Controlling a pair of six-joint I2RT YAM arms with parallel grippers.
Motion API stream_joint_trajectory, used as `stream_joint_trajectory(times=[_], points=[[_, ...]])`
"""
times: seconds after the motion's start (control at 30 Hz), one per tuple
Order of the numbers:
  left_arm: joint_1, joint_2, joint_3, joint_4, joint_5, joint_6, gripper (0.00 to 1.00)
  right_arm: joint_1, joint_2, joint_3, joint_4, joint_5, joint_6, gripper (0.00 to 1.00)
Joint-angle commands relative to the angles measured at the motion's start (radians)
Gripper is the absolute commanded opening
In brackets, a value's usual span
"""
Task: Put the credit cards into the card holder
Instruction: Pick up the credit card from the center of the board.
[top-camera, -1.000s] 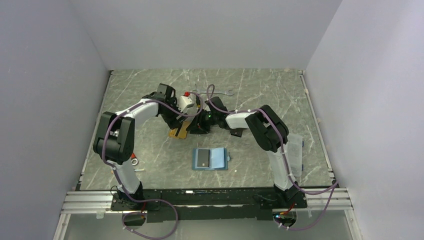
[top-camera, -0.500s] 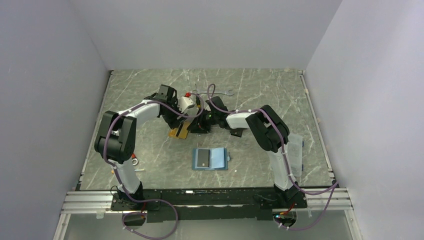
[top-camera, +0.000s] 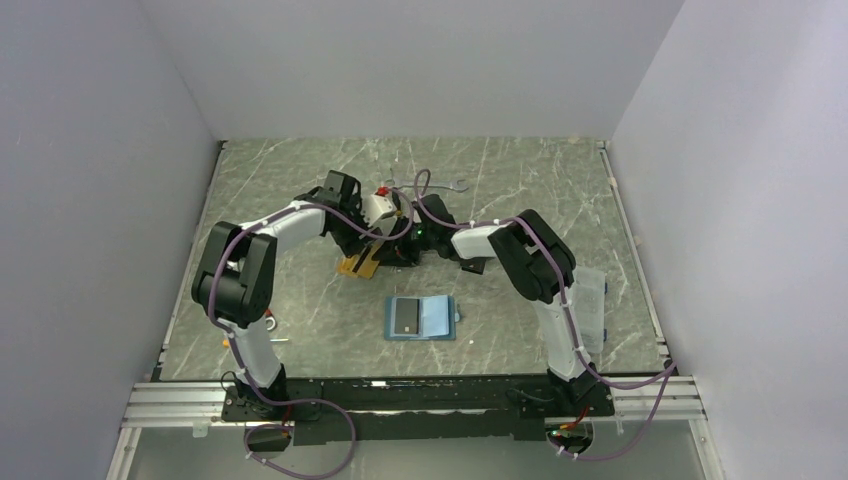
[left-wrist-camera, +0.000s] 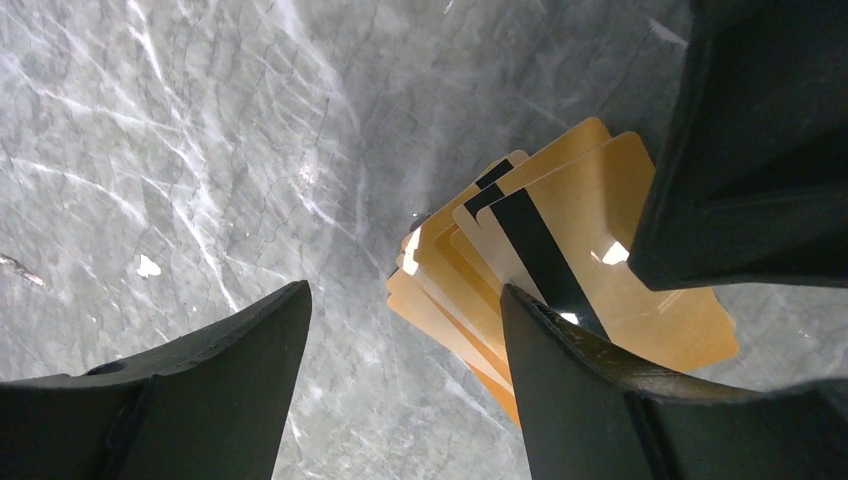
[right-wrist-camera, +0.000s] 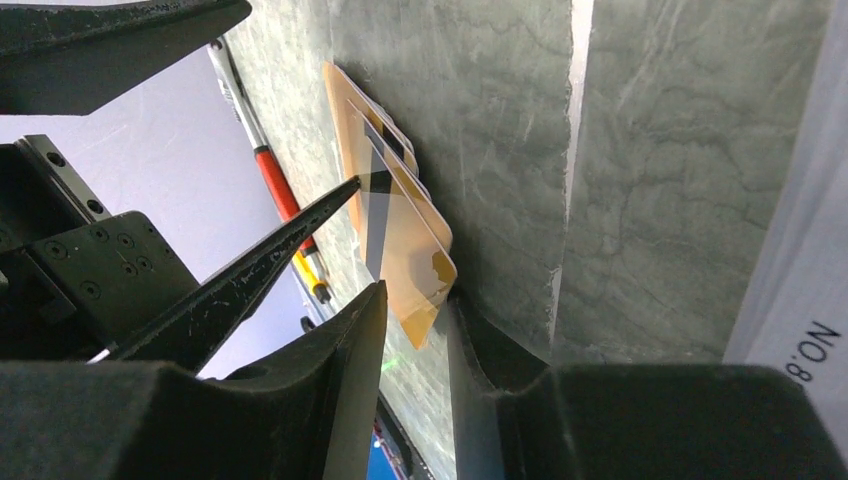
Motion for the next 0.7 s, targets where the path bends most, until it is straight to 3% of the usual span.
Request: stream_joint_trajectory(times=[0.0,0.27,0.67], points=[[-0.028,0.037,0.003,-0.007,-0.001,-0.003,0.76,-0.003,0.011,-0.012,0.051,-0.007,0.012,0.31],[-0.041,0.026,0.001,-0.028,0.027,0.0,0.75,-0.008,0.001,-0.043,0.054,0.0,0.013,0.28],[-0.017,0.018,0.01,-0.051,0.059,0.016,0.75,-0.014,0.003,-0.069,0.049,0.029,0.022,0.09]])
